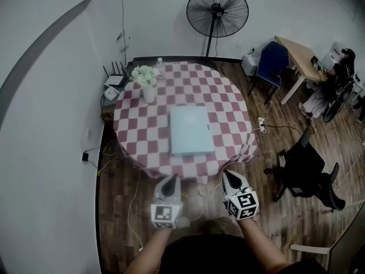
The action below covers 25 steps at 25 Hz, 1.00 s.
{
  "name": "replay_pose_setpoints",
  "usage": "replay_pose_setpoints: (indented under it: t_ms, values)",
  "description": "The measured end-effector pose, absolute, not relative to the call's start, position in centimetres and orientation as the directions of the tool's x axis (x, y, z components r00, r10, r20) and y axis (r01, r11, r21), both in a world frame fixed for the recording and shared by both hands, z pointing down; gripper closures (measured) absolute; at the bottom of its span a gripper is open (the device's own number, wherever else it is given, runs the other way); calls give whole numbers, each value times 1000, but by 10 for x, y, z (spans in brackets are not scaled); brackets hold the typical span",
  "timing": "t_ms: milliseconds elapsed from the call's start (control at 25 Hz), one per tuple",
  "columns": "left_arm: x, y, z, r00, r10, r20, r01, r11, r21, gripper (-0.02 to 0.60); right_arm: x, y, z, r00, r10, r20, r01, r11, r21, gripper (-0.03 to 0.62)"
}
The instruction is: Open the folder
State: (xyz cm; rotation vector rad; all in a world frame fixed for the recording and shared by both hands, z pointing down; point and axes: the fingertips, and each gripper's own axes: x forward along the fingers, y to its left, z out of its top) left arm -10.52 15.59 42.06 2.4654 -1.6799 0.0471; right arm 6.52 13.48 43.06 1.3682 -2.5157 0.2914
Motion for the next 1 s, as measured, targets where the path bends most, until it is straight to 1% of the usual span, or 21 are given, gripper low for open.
replay_pose_setpoints:
  t_ms: [280, 560, 760, 1000]
  values:
    - [-97, 110, 439, 391, -910, 140, -919, -379, 104, 577, 69, 100, 442, -513, -793, 328, -849, 526, -56, 591]
    - [-60, 45, 473, 398, -897, 190, -917, -386, 102, 577, 97, 34, 452, -517, -797, 313, -844, 535, -34, 591]
    - [-33, -3, 505, 428, -866, 258, -904, -413, 111, 577, 112, -25, 476, -517, -792, 326, -847, 528, -60, 591]
    - [-5, -48, 548, 455, -823, 341, -888, -447, 107, 577, 116, -74, 511, -550, -744, 379, -824, 557, -101, 591]
